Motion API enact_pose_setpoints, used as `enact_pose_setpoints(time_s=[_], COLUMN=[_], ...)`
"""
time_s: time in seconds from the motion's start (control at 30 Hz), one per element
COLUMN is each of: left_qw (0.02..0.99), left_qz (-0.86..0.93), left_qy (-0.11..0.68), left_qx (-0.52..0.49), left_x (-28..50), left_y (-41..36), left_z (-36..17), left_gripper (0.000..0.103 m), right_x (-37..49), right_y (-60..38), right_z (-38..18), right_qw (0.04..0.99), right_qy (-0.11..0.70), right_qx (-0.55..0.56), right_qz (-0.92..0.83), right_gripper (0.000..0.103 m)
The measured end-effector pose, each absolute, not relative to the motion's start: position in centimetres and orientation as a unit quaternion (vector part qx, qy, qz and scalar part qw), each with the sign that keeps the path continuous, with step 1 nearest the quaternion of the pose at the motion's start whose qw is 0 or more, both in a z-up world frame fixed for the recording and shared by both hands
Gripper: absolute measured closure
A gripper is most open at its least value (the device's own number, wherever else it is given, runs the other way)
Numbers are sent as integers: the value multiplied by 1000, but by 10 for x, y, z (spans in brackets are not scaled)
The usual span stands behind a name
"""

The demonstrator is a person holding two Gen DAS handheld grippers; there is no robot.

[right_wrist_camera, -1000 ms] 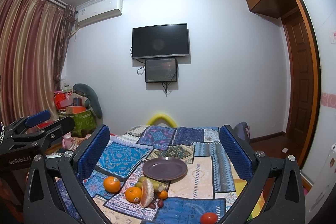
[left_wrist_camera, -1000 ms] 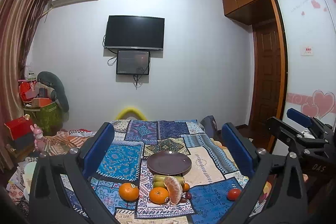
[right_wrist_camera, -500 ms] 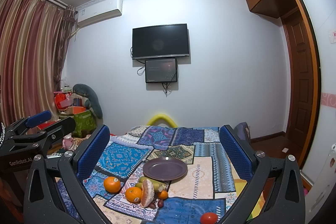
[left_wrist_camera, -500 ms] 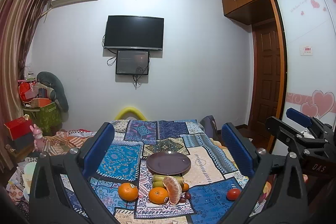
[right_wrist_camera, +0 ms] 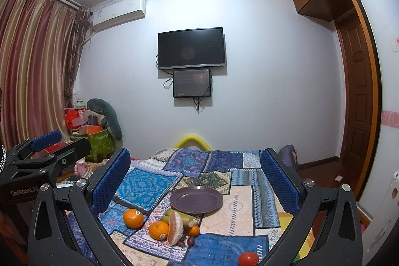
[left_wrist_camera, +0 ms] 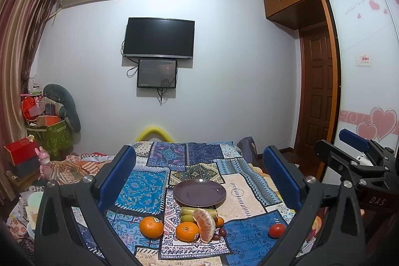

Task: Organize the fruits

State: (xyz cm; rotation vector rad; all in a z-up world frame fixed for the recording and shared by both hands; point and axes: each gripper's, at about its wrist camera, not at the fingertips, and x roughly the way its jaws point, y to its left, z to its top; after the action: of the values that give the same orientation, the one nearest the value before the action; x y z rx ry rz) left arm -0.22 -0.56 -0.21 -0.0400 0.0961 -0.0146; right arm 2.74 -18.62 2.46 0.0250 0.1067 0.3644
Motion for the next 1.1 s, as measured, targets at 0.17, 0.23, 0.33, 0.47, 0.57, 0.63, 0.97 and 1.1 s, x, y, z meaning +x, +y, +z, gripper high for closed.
enact_pose_setpoints(time_s=[0.17, 0.23, 0.33, 0.47, 0.57, 0.63, 0.97, 1.1], left_qw=[999, 999, 998, 997, 996, 994, 979, 970], left_qz=[-7, -7, -5, -12, -12, -13, -1, -8], left_qy=[49, 50, 55, 71, 89, 108, 205, 242], left_qx=[-20, -20, -20, -22, -21, -24, -3, -3], left_x=[-2, -1, 2, 10, 20, 29, 76, 94], left_y=[-5, -5, -5, -3, 0, 4, 23, 32], left_z=[-3, -4, -6, -10, -16, -22, -60, -78], left_gripper=[0, 0, 0, 0, 0, 0, 19, 21], right_x=[28, 29, 32, 36, 41, 46, 74, 89], right_y=[-187, -186, -186, -187, -189, -191, -215, -232], right_z=[24, 23, 21, 18, 15, 10, -33, -54], right_qw=[982, 982, 982, 981, 981, 980, 972, 961], right_qy=[56, 57, 62, 68, 78, 89, 180, 234], right_qx=[12, 9, 8, 7, 7, 4, -22, -18], right_qz=[183, 181, 180, 183, 179, 179, 152, 145], right_gripper=[0, 0, 0, 0, 0, 0, 0, 13])
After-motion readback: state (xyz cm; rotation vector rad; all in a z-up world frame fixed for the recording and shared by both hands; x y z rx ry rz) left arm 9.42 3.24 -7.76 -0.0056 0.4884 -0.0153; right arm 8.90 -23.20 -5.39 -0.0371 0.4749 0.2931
